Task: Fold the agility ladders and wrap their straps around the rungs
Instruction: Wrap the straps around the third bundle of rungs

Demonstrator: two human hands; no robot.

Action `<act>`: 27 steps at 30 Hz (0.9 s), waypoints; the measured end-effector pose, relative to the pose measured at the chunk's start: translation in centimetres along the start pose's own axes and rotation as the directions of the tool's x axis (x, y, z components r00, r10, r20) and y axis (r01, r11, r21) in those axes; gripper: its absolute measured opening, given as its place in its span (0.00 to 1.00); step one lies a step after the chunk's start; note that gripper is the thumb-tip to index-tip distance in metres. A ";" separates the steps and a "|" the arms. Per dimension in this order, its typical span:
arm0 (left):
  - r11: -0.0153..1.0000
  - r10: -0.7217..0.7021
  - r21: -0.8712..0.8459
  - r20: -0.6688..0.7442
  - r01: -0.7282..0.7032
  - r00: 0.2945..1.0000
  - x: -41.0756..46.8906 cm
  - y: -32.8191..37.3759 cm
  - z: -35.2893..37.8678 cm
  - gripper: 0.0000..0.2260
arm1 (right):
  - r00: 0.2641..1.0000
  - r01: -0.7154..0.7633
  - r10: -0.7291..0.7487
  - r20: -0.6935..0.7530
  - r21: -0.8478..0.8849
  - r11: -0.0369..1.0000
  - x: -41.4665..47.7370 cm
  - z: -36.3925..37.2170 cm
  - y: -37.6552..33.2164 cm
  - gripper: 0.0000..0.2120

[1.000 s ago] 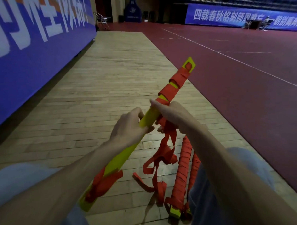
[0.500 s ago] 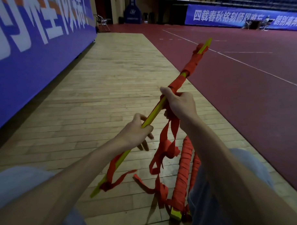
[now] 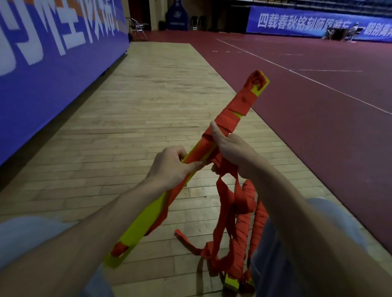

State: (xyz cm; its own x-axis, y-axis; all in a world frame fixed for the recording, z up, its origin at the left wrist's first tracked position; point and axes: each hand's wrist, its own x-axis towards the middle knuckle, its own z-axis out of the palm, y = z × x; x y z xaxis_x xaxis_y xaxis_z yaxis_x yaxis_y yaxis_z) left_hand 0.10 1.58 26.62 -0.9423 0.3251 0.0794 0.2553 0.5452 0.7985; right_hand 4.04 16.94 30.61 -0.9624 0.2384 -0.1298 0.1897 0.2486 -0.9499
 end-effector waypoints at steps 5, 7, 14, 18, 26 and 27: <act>0.995 0.099 0.032 0.005 -0.099 0.995 -0.5 0.5 0.3 0.14 | 0.996 -0.034 0.028 -0.082 -0.070 0.997 0.5 0.9 0.2 0.30; 0.997 0.061 -0.055 0.091 -0.056 0.994 -0.6 0.7 0.2 0.10 | 0.996 -0.023 0.022 -0.084 -0.015 1.000 0.5 1.0 0.3 0.27; 0.889 -0.049 -0.378 0.480 0.257 0.876 -0.9 1.6 -0.7 0.22 | 0.984 0.152 -0.139 -0.108 0.125 0.980 0.1 0.2 -0.6 0.23; 0.841 -0.013 -0.486 0.420 0.237 0.907 -0.8 1.7 -1.5 0.25 | 0.981 0.192 -0.192 -0.012 0.140 0.971 -0.4 -0.7 -1.1 0.27; 0.693 -0.071 -0.701 0.162 0.165 0.984 0.0 2.0 -1.9 0.22 | 0.974 0.128 -0.103 0.200 -0.119 0.985 -0.1 -1.5 -0.2 0.09; 0.690 -0.075 -0.707 0.141 0.153 0.987 0.2 1.9 -2.0 0.19 | 0.973 0.122 -0.092 0.213 -0.132 0.984 -0.1 -1.2 -0.2 0.08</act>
State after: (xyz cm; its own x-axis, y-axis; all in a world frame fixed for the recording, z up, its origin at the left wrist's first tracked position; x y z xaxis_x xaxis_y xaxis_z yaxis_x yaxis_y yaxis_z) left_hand -0.01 1.11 29.31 -0.9190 0.3887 -0.0658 -0.1213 -0.1201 0.9853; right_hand 4.38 18.02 31.15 -0.9950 0.0086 -0.0991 0.0943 0.3974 -0.9128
